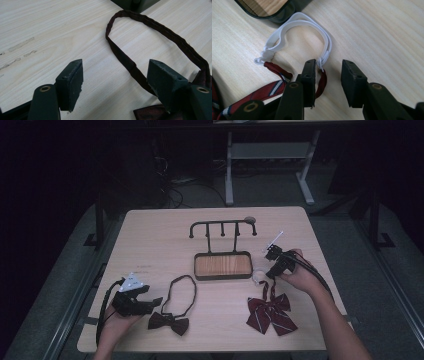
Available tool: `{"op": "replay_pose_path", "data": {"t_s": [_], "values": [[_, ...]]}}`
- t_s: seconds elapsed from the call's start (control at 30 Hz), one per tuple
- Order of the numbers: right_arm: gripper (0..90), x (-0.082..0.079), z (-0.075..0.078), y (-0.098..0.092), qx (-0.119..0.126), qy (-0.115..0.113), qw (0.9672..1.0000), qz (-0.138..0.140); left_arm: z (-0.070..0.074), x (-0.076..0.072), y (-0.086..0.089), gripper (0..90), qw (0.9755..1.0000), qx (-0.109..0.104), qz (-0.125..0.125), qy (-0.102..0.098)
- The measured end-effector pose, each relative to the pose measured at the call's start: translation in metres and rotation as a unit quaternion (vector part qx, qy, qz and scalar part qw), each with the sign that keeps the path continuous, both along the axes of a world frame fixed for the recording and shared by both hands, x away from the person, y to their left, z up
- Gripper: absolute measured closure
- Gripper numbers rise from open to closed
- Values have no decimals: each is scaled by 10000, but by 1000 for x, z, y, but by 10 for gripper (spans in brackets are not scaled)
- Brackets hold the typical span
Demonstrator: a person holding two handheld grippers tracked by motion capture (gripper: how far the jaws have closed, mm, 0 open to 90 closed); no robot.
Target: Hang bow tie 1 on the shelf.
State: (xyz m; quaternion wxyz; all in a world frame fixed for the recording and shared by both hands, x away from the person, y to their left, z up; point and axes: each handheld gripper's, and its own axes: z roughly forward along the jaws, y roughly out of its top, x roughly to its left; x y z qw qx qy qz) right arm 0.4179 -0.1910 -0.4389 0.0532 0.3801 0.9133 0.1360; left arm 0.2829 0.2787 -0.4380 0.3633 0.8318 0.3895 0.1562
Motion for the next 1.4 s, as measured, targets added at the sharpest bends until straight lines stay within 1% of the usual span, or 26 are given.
{"op": "replay_pose_path", "data": {"t_s": [0.33, 0.4, 0.47, 0.53, 0.67, 0.7, 0.8, 0.97, 1.03, 1.1, 1.13, 1.17, 1.23, 1.27, 1.3, 1.33, 1.37, 1.4], "values": [[721, 0, -2, 0, -85, 25, 10000, 9, 0, 0, 0, 299, 10000, 6, -10, -7], [764, -1, -2, 0, -102, 6, 9999, 11, 0, 0, 0, 299, 10000, 5, -12, -9], [787, -1, -2, 0, -113, 16, 9999, 14, 0, 0, 0, 299, 10000, 9, -13, -5], [818, -1, -2, 0, -94, 84, 9999, 14, 0, 0, 0, 299, 10000, 11, -13, 1], [829, -1, -2, -1, -57, 138, 9999, -2, 0, 0, 0, 299, 10000, -1, -19, 0], [833, -1, -2, -2, -42, 204, 9998, -12, 0, 0, 0, 299, 10000, 2, -22, 8], [837, -2, -1, -4, -19, 250, 9997, -21, 0, 0, 0, 299, 10000, 0, -23, 9], [840, -5, 5, -9, 105, 237, 9997, -8, 0, 0, 0, 299, 10000, 7, -28, 2], [840, -8, 11, -14, 243, 203, 9995, -15, 0, 0, -1, 299, 10000, 13, -30, 15], [841, -9, 13, -16, 288, 201, 9994, -32, 0, 0, -1, 299, 10000, 15, -31, 15], [841, -10, 15, -17, 322, 158, 9994, -26, 0, 0, -1, 299, 10000, 17, -34, 13], [840, -13, 19, -20, 419, 169, 9990, -4, 0, 0, -1, 299, 10000, 13, -33, 18], [840, -17, 24, -22, 513, 136, 9986, 26, 0, 0, -1, 299, 10000, 12, -36, 25], [840, -17, 24, -22, 513, 136, 9986, 26, 0, 0, -1, 299, 10000, 12, -36, 25], [840, -20, 28, -24, 588, 100, 9982, 47, 0, -1, -1, 299, 10000, 12, -36, 28], [840, -20, 28, -24, 588, 100, 9982, 47, 0, -1, -1, 299, 10000, 12, -36, 28], [840, -23, 32, -25, 690, 109, 9975, 71, 0, 0, -1, 298, 10000, 9, -39, 22], [840, -23, 32, -25, 690, 109, 9975, 71, 0, 0, -1, 299, 10000, 9, -39, 22]]}}
